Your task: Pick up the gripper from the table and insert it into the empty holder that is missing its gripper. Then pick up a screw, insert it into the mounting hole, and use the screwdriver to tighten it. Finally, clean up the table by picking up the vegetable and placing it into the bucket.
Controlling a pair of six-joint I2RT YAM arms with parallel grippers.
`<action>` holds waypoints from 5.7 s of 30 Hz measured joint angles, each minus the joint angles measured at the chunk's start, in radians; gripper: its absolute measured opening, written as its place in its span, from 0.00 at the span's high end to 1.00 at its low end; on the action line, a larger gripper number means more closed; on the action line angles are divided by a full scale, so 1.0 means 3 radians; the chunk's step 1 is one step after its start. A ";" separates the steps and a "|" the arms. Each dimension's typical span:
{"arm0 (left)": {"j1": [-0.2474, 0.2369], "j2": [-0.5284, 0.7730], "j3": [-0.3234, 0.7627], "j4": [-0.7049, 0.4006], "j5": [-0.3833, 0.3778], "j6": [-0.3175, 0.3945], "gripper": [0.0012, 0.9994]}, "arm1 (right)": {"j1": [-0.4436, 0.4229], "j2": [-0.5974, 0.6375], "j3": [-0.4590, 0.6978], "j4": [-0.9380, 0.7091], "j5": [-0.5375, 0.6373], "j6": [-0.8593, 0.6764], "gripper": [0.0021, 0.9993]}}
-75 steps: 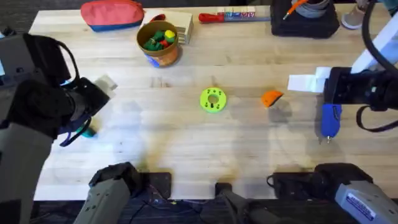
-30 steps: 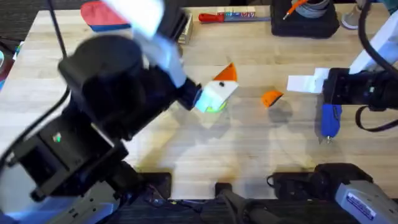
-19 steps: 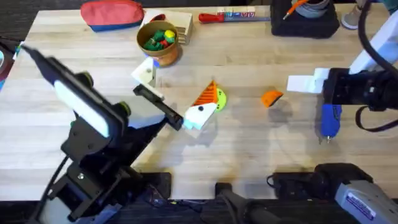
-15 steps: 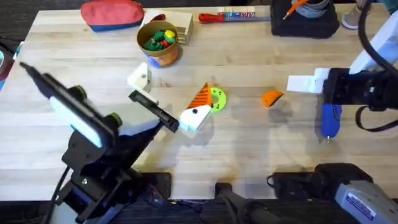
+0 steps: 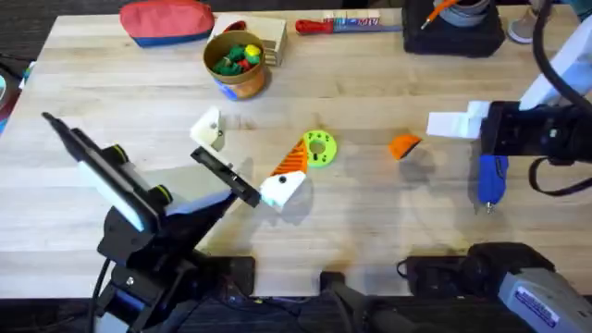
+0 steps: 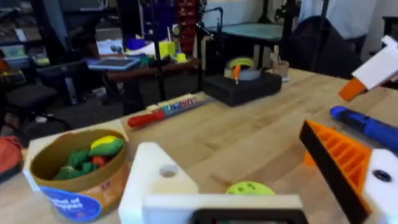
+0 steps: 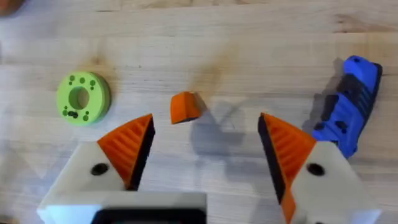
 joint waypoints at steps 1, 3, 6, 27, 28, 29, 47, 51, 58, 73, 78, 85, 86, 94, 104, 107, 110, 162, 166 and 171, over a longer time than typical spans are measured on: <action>-0.0001 0.0000 0.0000 -0.0062 0.0036 -0.0037 0.01 | 0.0000 0.0000 0.0000 0.0000 0.0000 0.0000 0.01; -0.0001 0.0000 0.0000 -0.0220 0.0080 -0.0112 0.01 | 0.0000 0.0000 0.0000 0.0000 0.0000 0.0000 0.01; -0.0001 0.0003 0.0000 -0.0444 0.0130 -0.0197 0.01 | 0.0000 0.0000 0.0000 0.0000 0.0000 0.0000 0.01; -0.0001 0.0005 0.0000 -0.0442 0.0137 -0.0277 0.01 | 0.0000 0.0000 0.0000 0.0000 0.0001 0.0000 0.01; -0.0001 0.0005 0.0000 -0.0442 0.0137 -0.0277 0.01 | 0.0000 -0.0001 0.0000 0.0000 0.0001 0.0000 0.01; -0.0001 0.0006 0.0000 -0.0442 0.0137 -0.0277 0.01 | 0.0000 -0.0001 0.0000 0.0000 0.0000 0.0000 0.01; -0.0001 0.0006 0.0001 -0.0430 0.1113 -0.0547 0.01 | 0.0000 0.0006 0.0000 0.0157 -0.0029 -0.0001 0.01; -0.0001 0.0005 0.0001 -0.0446 0.1497 -0.0568 0.01 | 0.0112 0.0180 0.0017 0.0176 -0.0089 -0.0134 0.01; -0.0001 0.0005 0.0001 -0.0465 0.1804 -0.0587 0.01 | 0.0560 0.0576 0.0031 0.0086 0.0053 -0.0502 0.01; -0.0001 0.0005 0.0001 -0.0472 0.1884 -0.0589 0.01 | 0.0676 0.1307 0.0036 0.0212 0.0450 -0.0690 0.49; -0.0001 0.0006 0.0001 -0.0472 0.1883 -0.0589 0.01 | 0.0676 0.1314 0.0039 0.0234 0.0453 -0.0703 0.77; -0.0001 0.0005 0.0001 -0.0472 0.1884 -0.0589 0.01 | 0.0676 0.1307 0.0048 0.0230 0.0453 -0.0703 1.00; -0.0001 0.0006 0.0001 -0.0472 0.1883 -0.0589 0.01 | 0.0676 0.1298 0.0056 0.0213 0.0453 -0.0703 1.00; -0.0001 0.0005 0.0001 -0.0472 0.1884 -0.0589 0.01 | 0.0676 0.0873 0.0371 -0.0054 0.0438 -0.0690 1.00; -0.0001 0.0005 0.0001 -0.0472 0.1884 -0.0589 0.01 | 0.0676 0.0492 0.0008 0.1047 -0.1454 0.0049 1.00; -0.0001 0.0005 0.0001 -0.0472 0.1884 -0.0589 0.01 | 0.0676 0.0759 -0.0066 0.1105 -0.2104 0.0289 1.00; -0.0001 0.0005 0.0001 -0.0472 0.1884 -0.0587 0.01 | 0.0676 0.1056 -0.0076 0.1118 -0.2698 0.0458 1.00; 0.0048 0.0006 0.0001 -0.0435 0.1206 -0.0629 0.01 | 0.1713 0.2178 -0.0079 0.3005 -0.2934 0.2769 1.00; 0.0048 0.0006 0.0001 -0.0435 0.1148 -0.0651 0.01 | 0.1895 0.2178 -0.0079 0.3103 -0.2717 0.2936 1.00; 0.0054 0.0006 0.0001 -0.0436 0.1101 -0.0701 0.01 | 0.2006 0.2168 -0.0079 0.3136 -0.2529 0.3028 1.00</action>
